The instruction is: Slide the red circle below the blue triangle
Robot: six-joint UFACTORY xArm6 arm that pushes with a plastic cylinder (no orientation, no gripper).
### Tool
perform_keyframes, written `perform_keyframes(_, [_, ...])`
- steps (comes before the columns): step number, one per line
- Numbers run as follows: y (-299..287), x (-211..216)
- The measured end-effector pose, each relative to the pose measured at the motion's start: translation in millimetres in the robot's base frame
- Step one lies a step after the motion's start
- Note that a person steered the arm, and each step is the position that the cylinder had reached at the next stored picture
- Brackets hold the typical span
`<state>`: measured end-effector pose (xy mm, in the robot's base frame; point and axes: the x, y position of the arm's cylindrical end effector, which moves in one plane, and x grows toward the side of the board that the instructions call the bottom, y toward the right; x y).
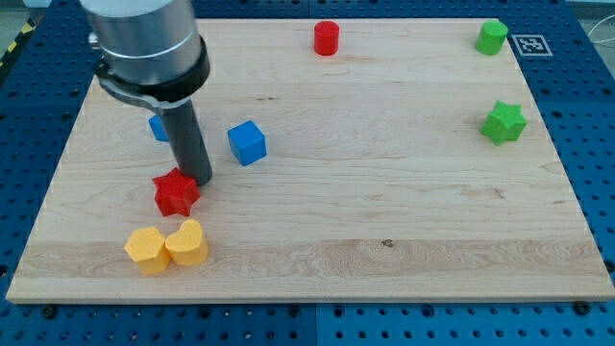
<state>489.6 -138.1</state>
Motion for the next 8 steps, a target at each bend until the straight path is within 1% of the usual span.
perform_keyframes(1, [-8,19])
perform_keyframes(2, [-27,-4])
perform_keyframes(3, [-55,-80])
perform_keyframes(4, [-118,-103])
perform_keyframes(5, [-129,-170])
perform_keyframes(6, [-91,-252])
perform_keyframes(7, [-46,-298])
perform_keyframes(8, [-26,-298])
